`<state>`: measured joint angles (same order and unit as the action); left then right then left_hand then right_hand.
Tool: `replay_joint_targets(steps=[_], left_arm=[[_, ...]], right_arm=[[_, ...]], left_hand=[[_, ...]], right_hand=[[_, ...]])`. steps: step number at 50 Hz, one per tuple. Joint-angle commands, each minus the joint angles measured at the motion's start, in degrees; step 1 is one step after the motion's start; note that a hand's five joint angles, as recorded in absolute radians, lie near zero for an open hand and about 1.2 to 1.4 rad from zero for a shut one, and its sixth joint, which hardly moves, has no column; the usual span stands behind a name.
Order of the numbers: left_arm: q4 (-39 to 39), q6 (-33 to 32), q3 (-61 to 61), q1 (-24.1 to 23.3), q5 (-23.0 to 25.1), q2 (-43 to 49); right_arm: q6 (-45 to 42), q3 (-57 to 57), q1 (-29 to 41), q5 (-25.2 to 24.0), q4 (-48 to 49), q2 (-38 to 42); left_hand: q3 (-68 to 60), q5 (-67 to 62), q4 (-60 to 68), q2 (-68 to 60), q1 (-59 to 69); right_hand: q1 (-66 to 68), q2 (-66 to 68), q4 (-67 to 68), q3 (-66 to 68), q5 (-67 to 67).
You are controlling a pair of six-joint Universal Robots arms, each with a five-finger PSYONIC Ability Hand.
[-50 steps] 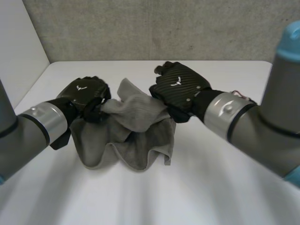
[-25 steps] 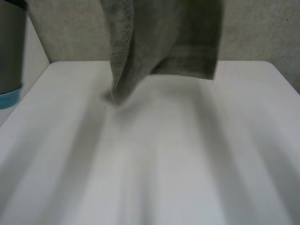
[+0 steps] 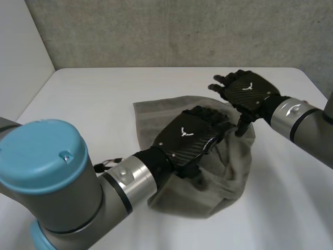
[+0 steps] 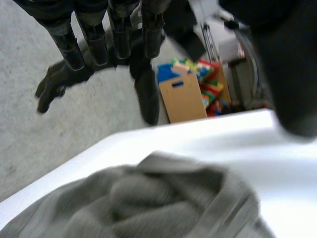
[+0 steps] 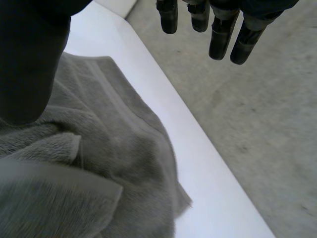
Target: Fold the towel.
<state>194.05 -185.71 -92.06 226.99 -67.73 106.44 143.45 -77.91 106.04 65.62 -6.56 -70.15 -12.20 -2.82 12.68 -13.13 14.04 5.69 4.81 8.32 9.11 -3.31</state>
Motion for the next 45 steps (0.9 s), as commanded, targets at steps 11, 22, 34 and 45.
replay_joint_targets(steps=[11,22,34,45], left_arm=[[-1.8,-3.8,-1.4,7.9,-0.3,-10.4],[-1.8,-4.1,-2.9,16.2,-0.2,-12.1],[-1.9,-4.7,-0.4,20.9,0.4,-4.3],[-5.1,-7.7,8.1,24.4,0.5,10.5]], right_arm=[[2.1,-2.1,1.0,13.7,-0.7,-9.5],[2.7,-12.1,6.2,13.4,-1.4,-20.0],[3.6,-17.9,17.0,14.1,-1.7,-19.0],[8.6,-19.4,25.8,16.7,2.9,-8.4]], left_hand=[[2.2,2.8,-2.7,3.8,-4.7],[2.2,2.8,-2.7,3.8,-4.7],[2.2,2.8,-2.7,3.6,-4.5],[2.2,1.9,-2.7,2.2,-3.2]], right_hand=[[-5.7,-4.8,1.7,0.9,3.3],[-5.7,-4.8,1.7,0.9,3.3],[-5.2,-4.3,1.7,0.9,3.3],[-0.5,0.4,1.7,0.9,3.3]])
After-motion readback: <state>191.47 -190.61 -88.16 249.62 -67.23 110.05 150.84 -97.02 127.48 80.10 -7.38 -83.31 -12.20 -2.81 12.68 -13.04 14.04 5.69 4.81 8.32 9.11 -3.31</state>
